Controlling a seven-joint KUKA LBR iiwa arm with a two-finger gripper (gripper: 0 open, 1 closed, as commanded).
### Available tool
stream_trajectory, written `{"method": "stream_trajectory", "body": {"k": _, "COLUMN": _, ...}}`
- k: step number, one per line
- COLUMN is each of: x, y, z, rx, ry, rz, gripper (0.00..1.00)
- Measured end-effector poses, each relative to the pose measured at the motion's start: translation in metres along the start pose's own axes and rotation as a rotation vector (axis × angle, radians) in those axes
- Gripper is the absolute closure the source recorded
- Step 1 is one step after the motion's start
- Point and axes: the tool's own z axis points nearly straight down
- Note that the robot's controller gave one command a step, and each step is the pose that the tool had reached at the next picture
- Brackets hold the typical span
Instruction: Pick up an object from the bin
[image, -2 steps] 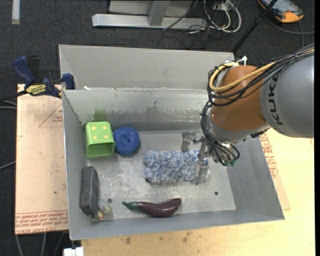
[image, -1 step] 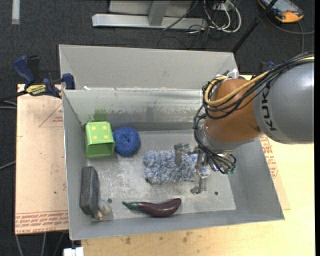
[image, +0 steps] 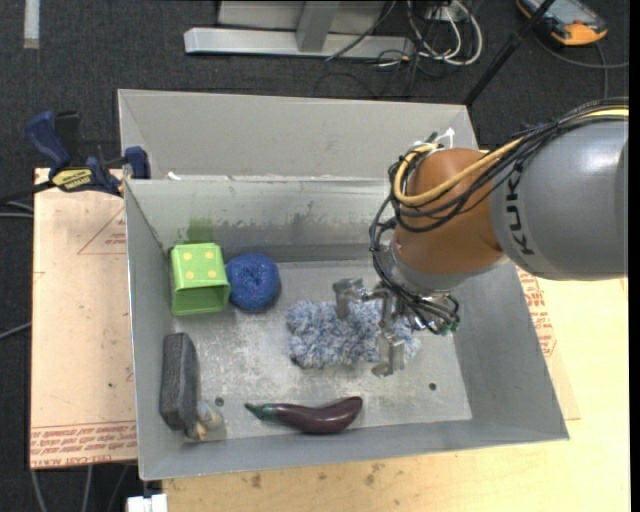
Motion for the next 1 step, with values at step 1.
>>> {"method": "stream_trajectory", "body": {"k": 1, "x": -0.0462, "y": 0.0164, "z": 0.0514, "rx": 0.002, "ry": 0.008, "rz": 0.096, "gripper": 1.0}}
